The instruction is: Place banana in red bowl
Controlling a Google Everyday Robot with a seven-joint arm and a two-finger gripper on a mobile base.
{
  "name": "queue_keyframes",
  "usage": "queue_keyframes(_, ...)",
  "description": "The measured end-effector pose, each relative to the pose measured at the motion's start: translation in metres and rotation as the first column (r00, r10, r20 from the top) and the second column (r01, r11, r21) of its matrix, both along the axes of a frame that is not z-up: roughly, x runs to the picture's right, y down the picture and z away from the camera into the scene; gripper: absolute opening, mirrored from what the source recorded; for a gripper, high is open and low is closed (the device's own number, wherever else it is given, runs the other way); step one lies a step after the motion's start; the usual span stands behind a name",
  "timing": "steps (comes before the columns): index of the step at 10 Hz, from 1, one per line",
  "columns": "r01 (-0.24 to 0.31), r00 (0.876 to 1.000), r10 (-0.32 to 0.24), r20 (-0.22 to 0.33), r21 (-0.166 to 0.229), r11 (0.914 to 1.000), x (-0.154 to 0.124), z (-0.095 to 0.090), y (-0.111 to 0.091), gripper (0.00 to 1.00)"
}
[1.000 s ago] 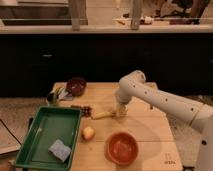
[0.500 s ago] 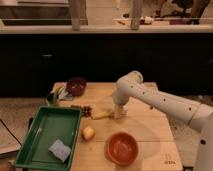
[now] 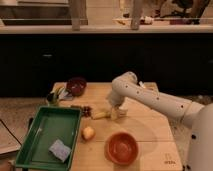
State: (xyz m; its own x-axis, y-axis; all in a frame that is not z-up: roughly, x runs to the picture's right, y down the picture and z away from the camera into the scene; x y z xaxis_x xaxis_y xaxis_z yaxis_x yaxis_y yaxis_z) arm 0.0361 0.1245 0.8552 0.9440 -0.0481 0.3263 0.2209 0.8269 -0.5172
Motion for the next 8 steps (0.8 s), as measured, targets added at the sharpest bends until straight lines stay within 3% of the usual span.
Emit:
queue_keyframes(2, 0.031, 0.999, -0.03, 0.029, -0.03, 0.9991, -0.017, 0.007, 0.01, 0.8)
queue_keyframes(8, 0.065, 0.997, -0.06, 0.056, -0.089, 0.9939, -0.027, 0.022, 0.027, 0.8)
